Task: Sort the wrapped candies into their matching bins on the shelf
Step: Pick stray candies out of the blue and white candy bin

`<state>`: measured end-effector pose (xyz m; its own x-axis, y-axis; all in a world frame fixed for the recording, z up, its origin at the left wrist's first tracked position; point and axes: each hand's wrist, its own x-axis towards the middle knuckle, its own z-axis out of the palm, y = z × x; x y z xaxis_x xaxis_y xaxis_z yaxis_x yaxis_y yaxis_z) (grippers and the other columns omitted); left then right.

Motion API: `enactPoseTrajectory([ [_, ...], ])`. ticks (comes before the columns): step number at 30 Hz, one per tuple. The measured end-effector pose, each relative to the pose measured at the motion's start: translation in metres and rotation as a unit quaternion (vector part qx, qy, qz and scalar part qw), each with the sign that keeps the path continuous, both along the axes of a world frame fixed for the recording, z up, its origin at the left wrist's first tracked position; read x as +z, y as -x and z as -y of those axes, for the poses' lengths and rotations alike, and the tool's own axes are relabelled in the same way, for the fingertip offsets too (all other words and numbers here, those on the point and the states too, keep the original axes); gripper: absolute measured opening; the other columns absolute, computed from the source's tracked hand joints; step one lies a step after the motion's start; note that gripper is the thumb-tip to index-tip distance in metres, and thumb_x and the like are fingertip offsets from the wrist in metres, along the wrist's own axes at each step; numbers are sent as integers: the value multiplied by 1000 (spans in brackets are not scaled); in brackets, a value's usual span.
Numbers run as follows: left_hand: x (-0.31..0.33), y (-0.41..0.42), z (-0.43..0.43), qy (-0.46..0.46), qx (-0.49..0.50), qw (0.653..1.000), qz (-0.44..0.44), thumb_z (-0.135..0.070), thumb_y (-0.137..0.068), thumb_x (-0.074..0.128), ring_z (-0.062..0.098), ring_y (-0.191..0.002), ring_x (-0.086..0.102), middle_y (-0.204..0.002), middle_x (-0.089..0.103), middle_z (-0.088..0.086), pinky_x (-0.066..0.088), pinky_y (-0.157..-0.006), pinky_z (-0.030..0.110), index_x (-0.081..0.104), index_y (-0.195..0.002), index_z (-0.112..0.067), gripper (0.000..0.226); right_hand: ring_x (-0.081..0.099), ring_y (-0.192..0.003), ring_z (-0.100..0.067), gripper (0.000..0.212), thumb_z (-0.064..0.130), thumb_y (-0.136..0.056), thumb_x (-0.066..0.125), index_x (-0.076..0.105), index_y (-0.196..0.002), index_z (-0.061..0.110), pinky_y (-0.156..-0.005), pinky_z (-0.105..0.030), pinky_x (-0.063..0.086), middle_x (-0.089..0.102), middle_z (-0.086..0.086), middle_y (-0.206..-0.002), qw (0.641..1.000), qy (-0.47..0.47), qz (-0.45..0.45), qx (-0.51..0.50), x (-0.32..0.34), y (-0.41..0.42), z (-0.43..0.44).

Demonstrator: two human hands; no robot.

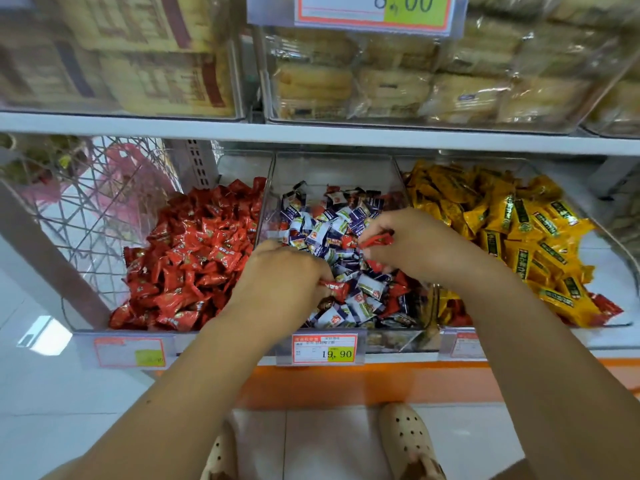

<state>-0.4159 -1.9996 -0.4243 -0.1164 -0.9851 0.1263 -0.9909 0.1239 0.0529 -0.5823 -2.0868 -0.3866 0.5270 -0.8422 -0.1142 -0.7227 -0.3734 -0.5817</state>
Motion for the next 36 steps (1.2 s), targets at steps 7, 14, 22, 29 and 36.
enactPoseTrajectory([
  [7,5,-12,-6,76,17,979,-186,-22,-90,64,18,-102,58,-107,69,1,43,-87,27,64,-123,-25,34,56,-107,-15,32,9,-98,49,65,-120,25,-56,-6,34,57,2,-129,977,17,-180,110,-16,-9,-13],
  [14,4,-35,-10,168,29,960,-223,-19,-84,71,3,-87,46,-82,59,-14,37,-82,19,72,-109,-24,26,60,-89,-29,27,1,-91,56,64,-115,9,-79,-33,50,32,-13,-134,960,44,-262,86,-56,-34,-1],
  [22,5,-41,-21,149,49,947,-281,-20,-85,70,7,-93,55,-90,59,-15,37,-86,9,71,-109,-27,25,47,-80,-27,48,-8,-88,50,52,-129,18,-64,-25,36,26,-14,-139,968,36,-235,82,-60,-37,-7],
  [29,8,-38,-21,141,58,943,-295,-22,-86,68,2,-90,52,-89,55,-19,35,-82,8,70,-110,-29,24,52,-87,-12,23,10,-94,57,66,-112,21,-66,-19,37,59,2,-110,996,19,-73,49,-42,-24,-8],
  [36,9,-33,-17,127,56,939,-316,-20,-88,67,-23,-67,45,-67,41,-29,38,-73,12,70,-109,-26,22,55,-56,-2,14,22,-95,58,67,-101,30,-49,-16,44,60,11,-73,982,-109,145,-59,-19,-20,-12],
])
